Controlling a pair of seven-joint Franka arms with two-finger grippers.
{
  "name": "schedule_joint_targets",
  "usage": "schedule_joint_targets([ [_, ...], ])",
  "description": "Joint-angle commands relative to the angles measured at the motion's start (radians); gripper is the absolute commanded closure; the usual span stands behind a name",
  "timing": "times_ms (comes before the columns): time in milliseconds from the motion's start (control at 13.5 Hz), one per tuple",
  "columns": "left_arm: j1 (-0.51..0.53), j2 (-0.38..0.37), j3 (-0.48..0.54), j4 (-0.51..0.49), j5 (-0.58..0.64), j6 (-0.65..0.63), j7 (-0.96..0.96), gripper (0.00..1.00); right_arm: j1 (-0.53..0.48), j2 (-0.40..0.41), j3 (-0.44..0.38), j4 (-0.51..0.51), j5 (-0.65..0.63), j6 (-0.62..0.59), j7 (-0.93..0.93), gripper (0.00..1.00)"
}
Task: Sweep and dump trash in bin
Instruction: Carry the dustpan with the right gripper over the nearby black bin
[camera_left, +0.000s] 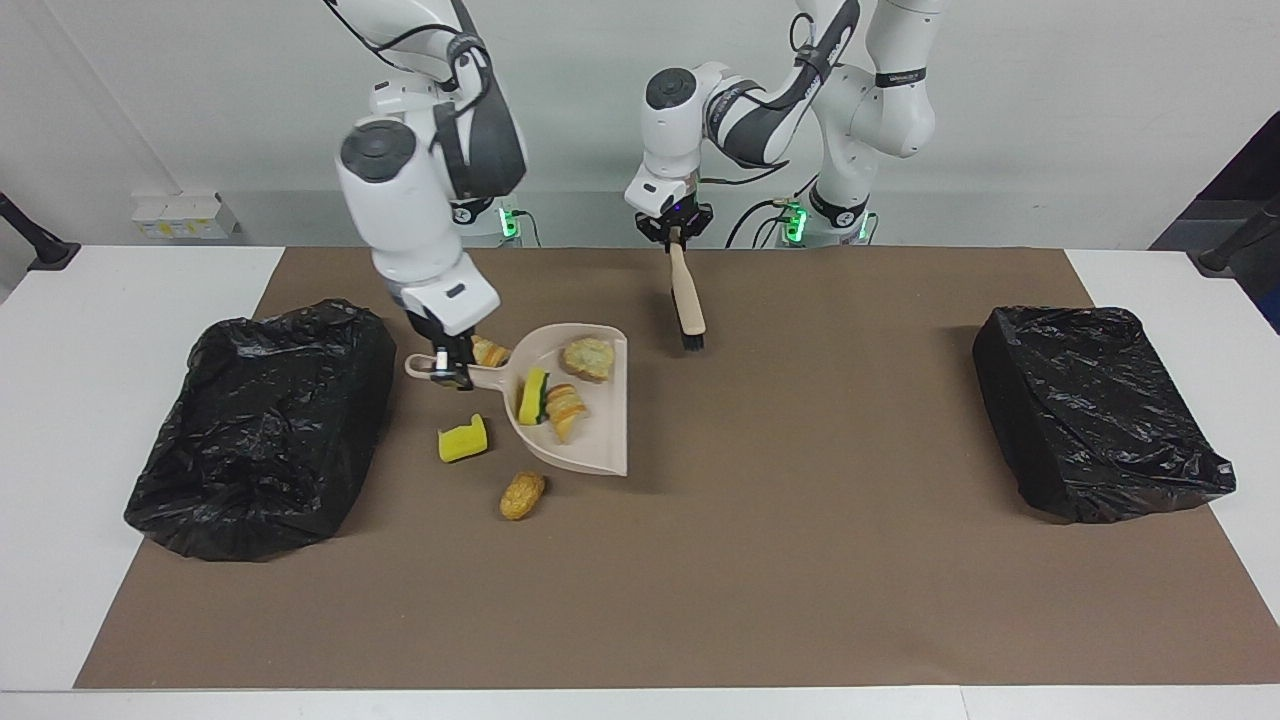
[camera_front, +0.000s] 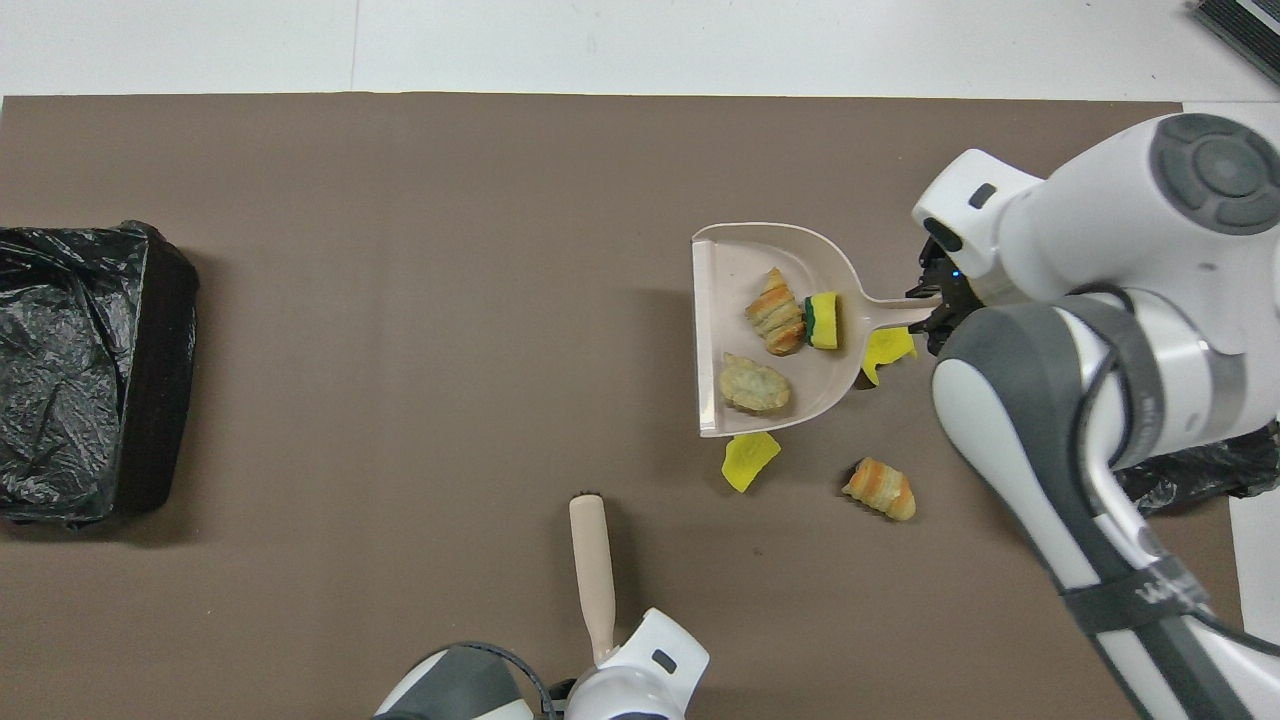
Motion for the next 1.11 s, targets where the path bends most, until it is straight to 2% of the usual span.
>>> schedule_joint_targets([
  [0, -0.077, -0.058, 0.013, -0.087, 0.016, 0.078, -0.064, 1.0, -0.089, -0.044, 0.004, 0.005, 0.033, -0.07, -0.115, 1.0],
  [149, -0.09, -0.057, 0.013, -0.112, 0.007, 0.148, -0.093, 1.0, -0.166, -0.064, -0.001, 0.005, 0.029, -0.092, -0.199, 1.0],
  [520, -0.09, -0.011, 0.013, -0.107, -0.003, 0.149, -0.078, 1.0, -0.401, -0.07, -0.004, 0.029, 0.003, -0.101, -0.408, 1.0],
  [595, -0.079, -0.006, 0.014, -0.099, -0.004, 0.145, -0.072, 0.92, -0.441, -0.067, -0.004, 0.043, -0.026, -0.092, -0.44, 1.0],
  [669, -0.074, -0.006, 0.016, -0.087, -0.009, 0.145, -0.069, 0.7, -0.478, -0.066, -0.005, 0.049, -0.072, -0.085, -0.462, 1.0],
  [818, -0.039, -0.008, 0.021, -0.063, -0.009, 0.132, -0.035, 0.03, -0.525, -0.063, -0.007, 0.049, -0.153, -0.081, -0.499, 1.0],
  [892, -0.004, -0.008, 0.021, -0.037, -0.009, 0.11, 0.001, 0.0, -0.544, -0.063, -0.007, 0.049, -0.21, -0.059, -0.502, 1.0],
  [1041, 0.071, -0.005, 0.021, 0.038, -0.006, 0.032, 0.09, 0.0, -0.562, -0.075, -0.008, 0.028, -0.375, 0.03, -0.499, 1.0],
])
